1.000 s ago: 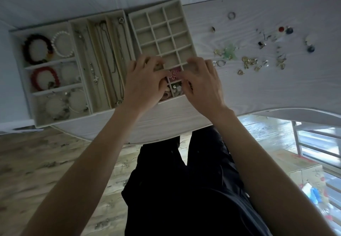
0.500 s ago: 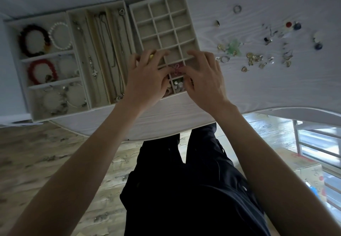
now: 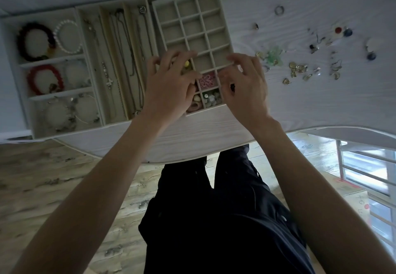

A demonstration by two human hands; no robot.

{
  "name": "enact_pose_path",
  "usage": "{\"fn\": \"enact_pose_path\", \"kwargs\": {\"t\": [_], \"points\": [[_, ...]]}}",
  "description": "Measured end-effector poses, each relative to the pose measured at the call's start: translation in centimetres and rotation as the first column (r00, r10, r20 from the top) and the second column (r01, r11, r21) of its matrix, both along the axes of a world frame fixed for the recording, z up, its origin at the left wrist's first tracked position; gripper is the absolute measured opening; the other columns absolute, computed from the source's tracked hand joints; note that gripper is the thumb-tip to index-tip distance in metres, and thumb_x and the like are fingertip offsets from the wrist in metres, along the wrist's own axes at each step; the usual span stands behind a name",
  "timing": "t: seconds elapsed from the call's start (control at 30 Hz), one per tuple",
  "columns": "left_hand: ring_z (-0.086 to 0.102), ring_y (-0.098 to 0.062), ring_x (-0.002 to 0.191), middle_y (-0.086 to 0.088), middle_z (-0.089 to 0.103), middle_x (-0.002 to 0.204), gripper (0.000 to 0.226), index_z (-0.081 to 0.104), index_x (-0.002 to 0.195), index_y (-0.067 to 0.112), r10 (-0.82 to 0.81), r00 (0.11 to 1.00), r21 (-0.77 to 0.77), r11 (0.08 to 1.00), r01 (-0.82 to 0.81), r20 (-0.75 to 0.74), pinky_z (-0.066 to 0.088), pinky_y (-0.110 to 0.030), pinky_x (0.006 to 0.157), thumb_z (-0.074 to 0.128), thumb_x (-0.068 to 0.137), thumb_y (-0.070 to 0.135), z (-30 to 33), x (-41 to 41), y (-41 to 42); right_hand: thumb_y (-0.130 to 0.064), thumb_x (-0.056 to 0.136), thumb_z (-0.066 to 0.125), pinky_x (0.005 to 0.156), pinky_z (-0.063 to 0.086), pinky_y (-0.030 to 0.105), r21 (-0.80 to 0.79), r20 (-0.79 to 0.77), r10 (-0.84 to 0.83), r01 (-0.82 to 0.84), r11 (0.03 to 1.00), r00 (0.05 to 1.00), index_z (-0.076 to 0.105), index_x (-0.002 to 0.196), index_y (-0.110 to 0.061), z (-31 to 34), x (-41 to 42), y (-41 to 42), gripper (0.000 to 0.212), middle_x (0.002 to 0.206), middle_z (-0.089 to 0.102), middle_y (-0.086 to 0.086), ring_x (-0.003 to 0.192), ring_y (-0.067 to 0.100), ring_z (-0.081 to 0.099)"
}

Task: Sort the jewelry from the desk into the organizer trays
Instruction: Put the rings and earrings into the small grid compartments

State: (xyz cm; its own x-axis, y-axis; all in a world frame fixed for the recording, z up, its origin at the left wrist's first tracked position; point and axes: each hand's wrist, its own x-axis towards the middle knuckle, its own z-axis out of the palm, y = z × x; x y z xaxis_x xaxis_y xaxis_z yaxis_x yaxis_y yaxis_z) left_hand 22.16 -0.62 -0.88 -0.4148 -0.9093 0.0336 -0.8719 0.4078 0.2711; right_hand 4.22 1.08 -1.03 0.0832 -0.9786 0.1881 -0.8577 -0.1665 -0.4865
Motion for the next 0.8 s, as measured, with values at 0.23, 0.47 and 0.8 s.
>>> {"fn": "enact_pose_path", "kwargs": {"t": [0.23,0.47,0.8], "points": [[0.04,-0.027,0.122,0.002,0.054,0.133,0.024,0.073,0.097,0.02,0.019,1.0,0.006,1.0,-0.018,-0.016,0.027,-0.045,0.097,0.052,0.086,0.023,-0.2,-0.2,-0.6,-0.016,0.078,0.064,0.08,0.05,0.041,0.036,-0.055,0.093,-0.091,0.995,0.994,0.071,0.079,-0.011,-0.6,0.6,-0.7,0.008,0.116,0.061,0.012,0.109,0.027,0.045],[0.043,-0.03,0.121,-0.001,0.056,0.13,0.036,0.073,0.096,0.018,0.077,0.991,0.044,0.996,-0.073,-0.106,0.028,-0.042,0.097,0.041,0.083,0.026,0.2,0.0,-0.6,-0.018,0.072,0.069,0.082,0.047,0.042,0.121,-0.148,0.098,-0.08,0.989,0.984,0.075,0.073,-0.011,-0.5,1.7,-1.5,0.009,0.116,0.062,0.012,0.109,0.037,0.053],[0.04,-0.026,0.122,0.003,0.052,0.136,0.034,0.073,0.099,0.029,-0.045,0.997,-0.012,0.999,0.046,0.057,0.025,-0.044,0.094,0.043,0.085,0.027,-0.5,-0.9,-0.1,-0.01,0.074,0.07,0.082,0.052,0.04,0.104,-0.144,0.065,-0.05,0.993,0.987,0.07,0.073,-0.005,-0.5,1.3,-1.5,0.005,0.113,0.063,0.009,0.107,0.032,0.054]]}}
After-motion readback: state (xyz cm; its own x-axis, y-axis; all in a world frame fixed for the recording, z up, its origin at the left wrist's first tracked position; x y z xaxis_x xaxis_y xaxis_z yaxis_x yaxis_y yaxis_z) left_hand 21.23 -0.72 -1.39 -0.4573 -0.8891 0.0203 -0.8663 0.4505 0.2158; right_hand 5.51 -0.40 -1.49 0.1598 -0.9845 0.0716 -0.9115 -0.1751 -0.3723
